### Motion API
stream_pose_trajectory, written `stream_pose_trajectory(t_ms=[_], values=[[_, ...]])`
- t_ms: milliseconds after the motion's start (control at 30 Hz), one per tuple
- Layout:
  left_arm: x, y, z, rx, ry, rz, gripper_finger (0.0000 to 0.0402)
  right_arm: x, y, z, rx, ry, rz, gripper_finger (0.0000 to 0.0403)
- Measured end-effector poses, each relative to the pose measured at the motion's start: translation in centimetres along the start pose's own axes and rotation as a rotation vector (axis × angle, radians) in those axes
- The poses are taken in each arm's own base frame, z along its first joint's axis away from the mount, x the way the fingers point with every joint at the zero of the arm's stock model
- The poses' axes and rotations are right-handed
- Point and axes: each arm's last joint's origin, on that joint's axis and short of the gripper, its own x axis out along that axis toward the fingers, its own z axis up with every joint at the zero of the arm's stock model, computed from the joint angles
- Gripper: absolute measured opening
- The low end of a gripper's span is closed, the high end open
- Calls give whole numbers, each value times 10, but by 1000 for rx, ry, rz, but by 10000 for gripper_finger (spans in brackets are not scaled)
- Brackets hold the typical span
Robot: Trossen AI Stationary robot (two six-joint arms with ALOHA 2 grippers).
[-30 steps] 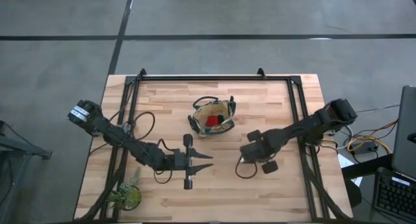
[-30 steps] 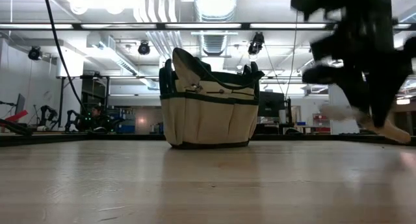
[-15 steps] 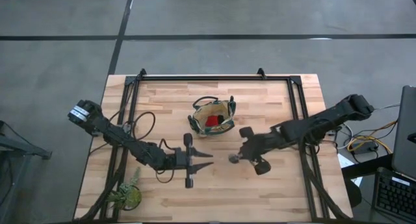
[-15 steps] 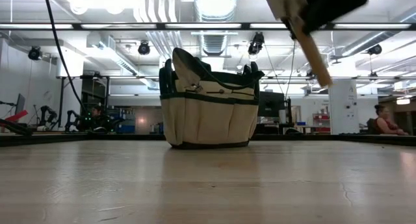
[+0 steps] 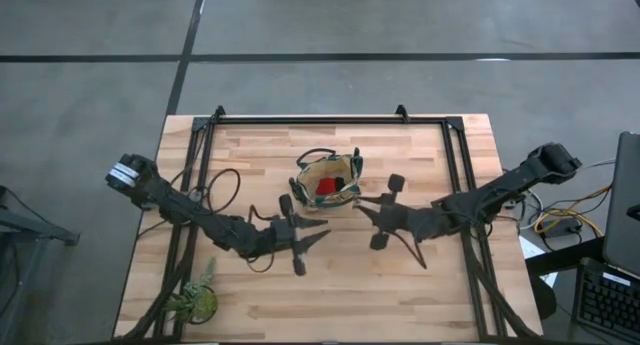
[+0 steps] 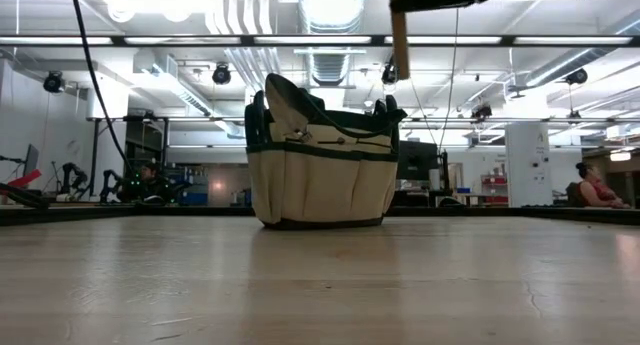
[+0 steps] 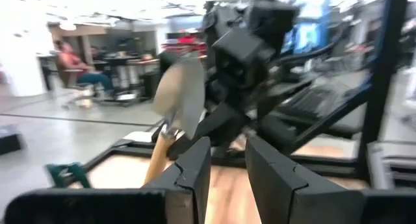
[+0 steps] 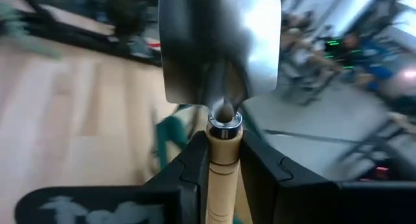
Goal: Pick & Place Garden tools in Gardening bag
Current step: Put the brown trowel into the gardening bag
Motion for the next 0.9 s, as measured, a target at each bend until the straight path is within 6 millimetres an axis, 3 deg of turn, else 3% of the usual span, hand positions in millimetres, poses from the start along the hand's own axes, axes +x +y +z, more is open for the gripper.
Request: stream_pose_trajectory(t_ms=[200, 500, 667, 900], values=[[22, 0, 2, 49, -13, 135, 101, 17, 15, -1, -77, -14, -165, 59], [44, -14, 1, 148, -7, 173, 101, 30, 28, 7, -139, -9, -220, 59], [47, -16, 0, 152, 15, 284, 101, 28, 28, 9, -138, -10, -225, 59], [42, -22, 1, 162, 19, 280, 101, 21, 19, 14, -136, -4, -292, 59]])
